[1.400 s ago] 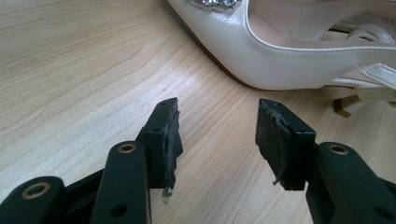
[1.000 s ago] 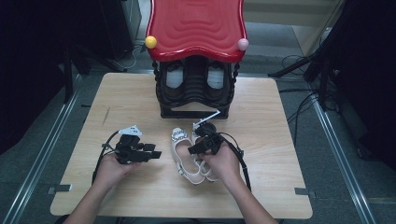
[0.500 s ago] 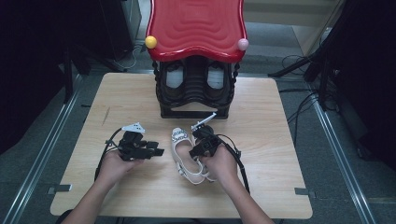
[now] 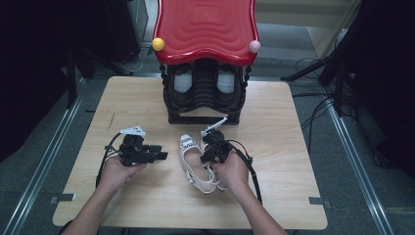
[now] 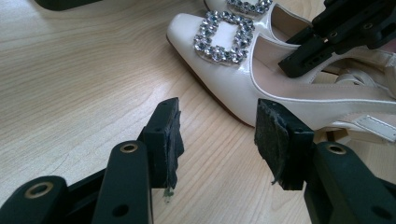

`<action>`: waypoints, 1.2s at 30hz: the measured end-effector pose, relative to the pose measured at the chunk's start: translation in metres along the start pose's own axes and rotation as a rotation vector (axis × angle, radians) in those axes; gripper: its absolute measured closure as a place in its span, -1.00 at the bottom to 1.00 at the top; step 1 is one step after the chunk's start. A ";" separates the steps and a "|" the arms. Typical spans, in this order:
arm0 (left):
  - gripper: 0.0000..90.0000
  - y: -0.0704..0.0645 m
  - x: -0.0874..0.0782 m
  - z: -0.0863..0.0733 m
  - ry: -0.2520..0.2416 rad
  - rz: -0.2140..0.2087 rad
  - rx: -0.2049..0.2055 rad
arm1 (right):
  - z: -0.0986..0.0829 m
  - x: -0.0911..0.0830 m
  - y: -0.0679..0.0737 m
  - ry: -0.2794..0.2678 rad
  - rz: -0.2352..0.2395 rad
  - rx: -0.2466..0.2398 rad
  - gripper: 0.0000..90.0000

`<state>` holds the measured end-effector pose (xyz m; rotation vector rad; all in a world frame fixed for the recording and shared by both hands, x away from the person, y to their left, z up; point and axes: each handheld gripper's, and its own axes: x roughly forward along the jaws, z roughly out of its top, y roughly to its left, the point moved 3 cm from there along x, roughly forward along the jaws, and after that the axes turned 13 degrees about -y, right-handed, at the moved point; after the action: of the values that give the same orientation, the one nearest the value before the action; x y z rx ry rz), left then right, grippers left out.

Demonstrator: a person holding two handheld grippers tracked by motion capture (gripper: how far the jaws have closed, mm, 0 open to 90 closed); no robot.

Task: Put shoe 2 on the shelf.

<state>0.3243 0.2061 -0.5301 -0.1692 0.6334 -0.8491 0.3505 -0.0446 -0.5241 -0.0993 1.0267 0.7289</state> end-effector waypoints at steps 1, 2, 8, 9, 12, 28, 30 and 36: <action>0.13 0.000 0.000 0.000 0.001 0.003 0.002 | 0.000 -0.001 0.000 0.002 -0.002 0.000 0.81; 0.13 0.000 0.000 0.000 0.003 0.005 0.006 | 0.000 -0.001 0.000 0.003 0.000 -0.002 0.83; 0.13 0.001 -0.001 0.000 0.009 0.014 0.016 | 0.001 -0.009 -0.002 0.028 0.009 -0.035 0.89; 0.13 0.002 -0.001 0.000 0.006 0.016 0.014 | 0.001 -0.010 -0.003 0.032 0.020 -0.045 0.89; 0.13 0.003 -0.002 0.000 0.007 0.023 0.016 | 0.003 -0.017 -0.008 0.035 0.050 -0.044 0.89; 0.14 0.009 -0.016 -0.005 -0.014 0.061 0.010 | 0.028 -0.056 -0.009 -0.026 0.174 -0.260 0.89; 0.14 0.009 -0.018 -0.005 -0.025 0.068 0.012 | 0.034 -0.066 -0.008 -0.036 0.203 -0.306 0.89; 0.13 0.010 -0.021 -0.009 -0.023 0.080 0.009 | 0.049 -0.087 -0.003 -0.029 0.283 -0.427 0.88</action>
<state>0.3152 0.2291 -0.5313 -0.1448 0.6111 -0.7722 0.3620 -0.0708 -0.4287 -0.3156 0.8526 1.1991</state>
